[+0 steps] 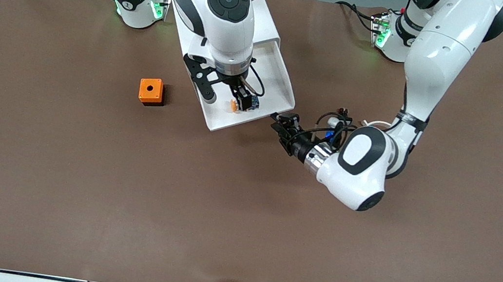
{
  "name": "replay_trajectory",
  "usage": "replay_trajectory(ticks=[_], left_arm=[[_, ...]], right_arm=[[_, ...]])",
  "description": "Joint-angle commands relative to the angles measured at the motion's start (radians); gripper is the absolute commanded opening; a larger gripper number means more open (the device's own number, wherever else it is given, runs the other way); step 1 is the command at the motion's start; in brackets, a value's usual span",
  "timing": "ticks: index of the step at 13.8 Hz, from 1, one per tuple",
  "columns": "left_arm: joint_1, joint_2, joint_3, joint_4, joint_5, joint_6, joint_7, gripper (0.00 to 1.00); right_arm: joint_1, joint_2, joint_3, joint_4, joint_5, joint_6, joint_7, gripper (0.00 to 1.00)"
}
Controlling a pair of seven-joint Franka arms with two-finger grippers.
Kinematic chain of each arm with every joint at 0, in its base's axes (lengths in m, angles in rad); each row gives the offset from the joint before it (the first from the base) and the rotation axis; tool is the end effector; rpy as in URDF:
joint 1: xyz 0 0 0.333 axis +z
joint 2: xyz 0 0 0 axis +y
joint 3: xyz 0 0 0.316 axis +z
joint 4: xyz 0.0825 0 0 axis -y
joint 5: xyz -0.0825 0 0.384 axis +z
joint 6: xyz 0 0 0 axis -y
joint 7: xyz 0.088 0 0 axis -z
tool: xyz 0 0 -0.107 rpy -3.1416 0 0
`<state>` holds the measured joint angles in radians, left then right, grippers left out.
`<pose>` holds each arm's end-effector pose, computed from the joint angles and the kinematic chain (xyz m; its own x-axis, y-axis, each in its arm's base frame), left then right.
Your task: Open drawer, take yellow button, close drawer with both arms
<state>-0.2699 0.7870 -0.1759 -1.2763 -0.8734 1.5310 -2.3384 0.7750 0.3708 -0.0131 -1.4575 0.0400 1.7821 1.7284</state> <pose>0.6119 -0.3514 0.3030 -0.6190 0.7574 -0.2078 0.4730 0.1484 -0.8685 0.4792 0.4636 0.4687 0.5604 -0.8278 -0.0262 -0.8263 -0.5610 0.0510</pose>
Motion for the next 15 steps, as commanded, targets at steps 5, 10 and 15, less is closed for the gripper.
replay_trajectory(ticks=[5, 10, 15], left_arm=[[0.107, -0.051, 0.021, 0.046, 0.063, -0.02, 0.19, 1.0], [0.182, -0.066, 0.027, 0.06, 0.149, -0.015, 0.402, 1.0], [0.204, -0.068, 0.102, 0.061, 0.197, -0.008, 0.643, 1.0]], right_arm=[[0.01, 0.088, -0.008, 0.065, -0.017, 0.011, 0.097, 1.0], [0.032, 0.115, -0.005, 0.074, -0.009, 0.011, 0.122, 1.0], [0.047, 0.131, -0.005, 0.072, -0.005, 0.01, 0.123, 1.0]])
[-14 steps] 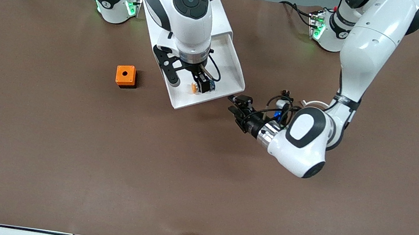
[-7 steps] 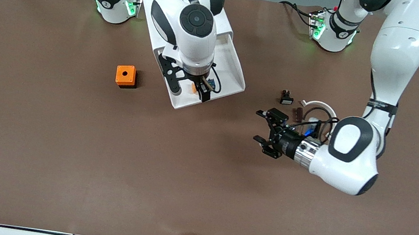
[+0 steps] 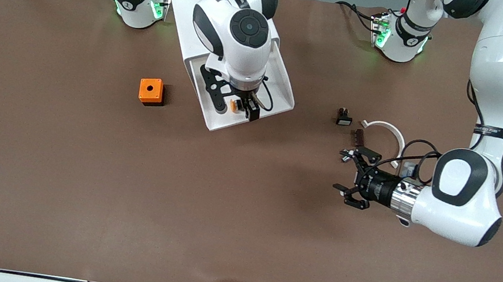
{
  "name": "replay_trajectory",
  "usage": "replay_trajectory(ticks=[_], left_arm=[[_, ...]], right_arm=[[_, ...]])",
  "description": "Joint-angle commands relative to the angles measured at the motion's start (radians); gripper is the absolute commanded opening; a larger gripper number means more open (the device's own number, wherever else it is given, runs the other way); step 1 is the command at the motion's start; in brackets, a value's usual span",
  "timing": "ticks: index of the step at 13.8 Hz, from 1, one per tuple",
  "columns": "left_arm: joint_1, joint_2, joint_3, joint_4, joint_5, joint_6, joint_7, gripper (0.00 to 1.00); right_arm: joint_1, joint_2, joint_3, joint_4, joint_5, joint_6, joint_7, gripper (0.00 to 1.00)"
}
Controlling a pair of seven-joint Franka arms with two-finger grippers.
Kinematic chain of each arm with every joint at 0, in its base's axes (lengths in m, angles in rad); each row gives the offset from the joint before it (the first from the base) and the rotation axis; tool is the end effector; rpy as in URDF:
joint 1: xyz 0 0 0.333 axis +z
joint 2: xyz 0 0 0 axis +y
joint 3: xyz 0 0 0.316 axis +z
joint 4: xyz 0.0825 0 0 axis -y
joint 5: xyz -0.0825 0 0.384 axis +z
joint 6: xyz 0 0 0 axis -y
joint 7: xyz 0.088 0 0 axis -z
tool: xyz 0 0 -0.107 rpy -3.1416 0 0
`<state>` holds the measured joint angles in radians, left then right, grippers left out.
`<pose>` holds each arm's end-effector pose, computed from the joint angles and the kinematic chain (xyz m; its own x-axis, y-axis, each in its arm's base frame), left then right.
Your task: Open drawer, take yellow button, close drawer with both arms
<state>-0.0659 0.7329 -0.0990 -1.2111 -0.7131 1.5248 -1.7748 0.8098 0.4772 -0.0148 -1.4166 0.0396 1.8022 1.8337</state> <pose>0.6902 -0.1694 0.3476 -0.3152 0.7622 -0.5654 0.8556 -0.0295 -0.5168 0.4772 0.4937 0.4176 0.4989 -0.8667 -0.0059 -0.8624 -0.4970 0.0964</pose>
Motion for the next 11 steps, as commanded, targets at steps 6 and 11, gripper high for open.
replay_trajectory(ticks=[6, 11], left_arm=[[-0.006, -0.015, 0.027, -0.005, 0.288, 0.0, 0.216, 1.0], [-0.008, -0.015, 0.019, -0.005, 0.392, 0.02, 0.235, 1.0]], right_arm=[[0.012, 0.038, -0.002, 0.031, -0.001, -0.007, 0.013, 0.65], [0.023, 0.038, -0.002, 0.033, -0.001, -0.007, 0.003, 0.24]])
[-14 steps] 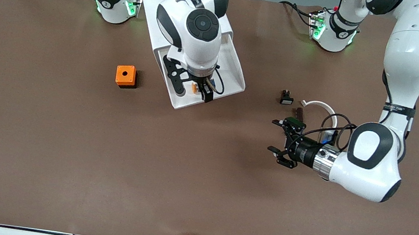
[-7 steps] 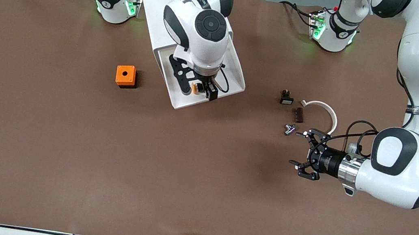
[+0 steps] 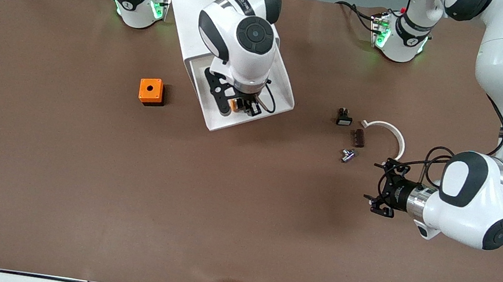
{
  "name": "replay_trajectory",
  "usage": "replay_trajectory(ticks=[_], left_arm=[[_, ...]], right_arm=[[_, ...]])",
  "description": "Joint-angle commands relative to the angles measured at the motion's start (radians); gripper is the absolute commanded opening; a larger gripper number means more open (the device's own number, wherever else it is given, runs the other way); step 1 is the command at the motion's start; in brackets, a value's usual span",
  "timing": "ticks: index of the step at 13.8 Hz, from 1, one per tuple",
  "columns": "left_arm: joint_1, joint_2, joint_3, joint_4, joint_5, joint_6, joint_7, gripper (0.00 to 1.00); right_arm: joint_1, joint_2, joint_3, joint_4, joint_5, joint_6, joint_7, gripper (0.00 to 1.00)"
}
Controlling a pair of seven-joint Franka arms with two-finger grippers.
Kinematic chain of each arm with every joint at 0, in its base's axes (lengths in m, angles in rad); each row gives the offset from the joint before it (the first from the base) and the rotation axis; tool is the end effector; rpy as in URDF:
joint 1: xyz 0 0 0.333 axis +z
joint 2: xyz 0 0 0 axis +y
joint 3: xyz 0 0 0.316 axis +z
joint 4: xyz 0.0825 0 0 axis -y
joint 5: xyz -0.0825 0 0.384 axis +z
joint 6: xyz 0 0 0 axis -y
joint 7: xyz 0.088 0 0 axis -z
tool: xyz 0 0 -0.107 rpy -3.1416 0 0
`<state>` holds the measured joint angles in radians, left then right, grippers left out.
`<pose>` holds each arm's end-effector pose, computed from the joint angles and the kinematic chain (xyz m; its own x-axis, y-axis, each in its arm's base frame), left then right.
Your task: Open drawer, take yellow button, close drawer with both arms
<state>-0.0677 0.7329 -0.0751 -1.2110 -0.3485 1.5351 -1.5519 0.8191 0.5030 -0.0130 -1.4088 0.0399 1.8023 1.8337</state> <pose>0.6910 -0.1241 0.3254 0.0078 0.9281 -0.3723 0.9080 -0.1625 -0.3861 0.4741 0.5012 0.4035 0.5082 -0.8612 -0.0018 -0.8556 -0.5051 0.1138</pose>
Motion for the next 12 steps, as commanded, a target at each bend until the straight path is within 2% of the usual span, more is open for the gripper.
replay_trajectory(ticks=[1, 6, 9, 12], left_arm=[[-0.009, -0.015, -0.009, -0.005, 0.029, 0.014, 0.013, 1.0], [-0.055, -0.095, -0.009, -0.012, 0.037, 0.085, 0.146, 1.0], [-0.115, -0.116, -0.011, -0.021, 0.101, 0.086, 0.275, 1.0], [-0.196, -0.121, -0.029, -0.036, 0.201, 0.097, 0.277, 1.0]], right_arm=[[0.014, 0.011, -0.004, 0.028, -0.002, -0.008, 0.002, 0.24], [0.002, 0.0, -0.004, 0.088, 0.001, -0.029, 0.009, 0.24], [-0.052, -0.003, -0.004, 0.209, 0.005, -0.182, -0.028, 0.24], [-0.159, -0.072, -0.005, 0.231, 0.06, -0.302, -0.253, 0.24]])
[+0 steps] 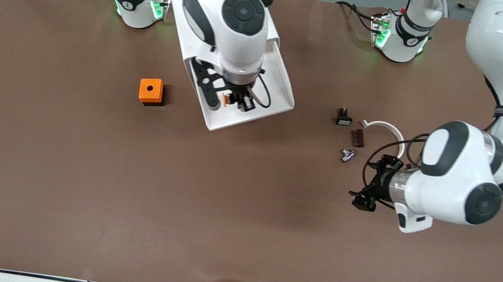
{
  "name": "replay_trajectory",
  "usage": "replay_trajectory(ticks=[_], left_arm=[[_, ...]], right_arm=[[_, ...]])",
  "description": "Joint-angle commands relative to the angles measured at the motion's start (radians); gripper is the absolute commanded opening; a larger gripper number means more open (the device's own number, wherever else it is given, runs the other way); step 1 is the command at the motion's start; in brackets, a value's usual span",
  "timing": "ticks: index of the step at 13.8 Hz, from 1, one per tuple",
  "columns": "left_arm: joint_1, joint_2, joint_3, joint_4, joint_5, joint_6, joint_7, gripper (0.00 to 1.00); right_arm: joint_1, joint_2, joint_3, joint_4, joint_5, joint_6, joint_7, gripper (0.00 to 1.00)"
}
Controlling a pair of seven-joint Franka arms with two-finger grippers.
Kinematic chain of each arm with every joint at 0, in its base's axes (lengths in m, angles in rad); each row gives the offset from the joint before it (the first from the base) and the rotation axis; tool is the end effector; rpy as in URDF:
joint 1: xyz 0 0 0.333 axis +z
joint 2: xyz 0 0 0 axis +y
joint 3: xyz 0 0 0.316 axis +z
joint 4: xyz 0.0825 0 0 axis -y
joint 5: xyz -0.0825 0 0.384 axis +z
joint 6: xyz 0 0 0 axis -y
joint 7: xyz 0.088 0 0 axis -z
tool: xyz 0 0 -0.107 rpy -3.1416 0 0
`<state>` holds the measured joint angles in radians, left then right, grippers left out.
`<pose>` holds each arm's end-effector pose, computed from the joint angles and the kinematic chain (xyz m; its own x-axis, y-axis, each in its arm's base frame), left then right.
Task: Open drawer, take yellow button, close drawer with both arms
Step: 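Lift the orange button out of the drawer with the right gripper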
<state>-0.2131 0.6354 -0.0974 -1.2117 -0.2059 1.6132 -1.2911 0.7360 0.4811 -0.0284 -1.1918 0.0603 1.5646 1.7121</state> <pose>0.6722 -0.2202 0.3933 0.4729 0.8260 -0.3068 0.8325 -0.5329 -0.1517 0.5140 0.4540 0.5022 0.5344 -0.8446 -0.0312 -0.8377 -0.5342 0.1134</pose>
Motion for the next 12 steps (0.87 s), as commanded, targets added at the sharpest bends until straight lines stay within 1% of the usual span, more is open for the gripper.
replay_trajectory(ticks=[1, 3, 4, 6, 7, 8, 10, 12], left_arm=[[-0.074, -0.023, -0.011, -0.04, 0.075, 0.02, 0.019, 1.0], [-0.11, -0.032, -0.027, -0.072, 0.104, 0.046, 0.053, 1.0], [-0.121, -0.04, -0.037, -0.104, 0.123, 0.074, 0.062, 1.0], [-0.137, -0.077, -0.086, -0.198, 0.176, 0.169, 0.088, 1.0], [-0.137, -0.089, -0.122, -0.247, 0.196, 0.225, 0.098, 1.0], [-0.137, -0.095, -0.146, -0.273, 0.2, 0.262, 0.098, 1.0], [-0.15, -0.091, -0.183, -0.293, 0.201, 0.301, 0.099, 1.0], [-0.208, -0.085, -0.191, -0.321, 0.215, 0.33, 0.099, 1.0]], right_arm=[[-0.116, -0.077, 0.008, 0.009, 0.039, -0.098, -0.249, 0.24], [-0.186, -0.116, 0.002, -0.012, 0.029, -0.138, -0.49, 0.23], [-0.246, -0.13, 0.002, -0.023, 0.027, -0.144, -0.597, 0.23], [-0.347, -0.153, 0.001, -0.055, 0.018, -0.146, -0.824, 0.23], [-0.39, -0.156, 0.002, -0.067, 0.004, -0.146, -0.912, 0.23], [-0.435, -0.154, 0.002, -0.075, -0.006, -0.143, -0.993, 0.23], [-0.504, -0.151, 0.002, -0.11, -0.037, -0.13, -1.139, 0.23], [-0.576, -0.151, 0.002, -0.164, -0.057, -0.074, -1.3, 0.24]])
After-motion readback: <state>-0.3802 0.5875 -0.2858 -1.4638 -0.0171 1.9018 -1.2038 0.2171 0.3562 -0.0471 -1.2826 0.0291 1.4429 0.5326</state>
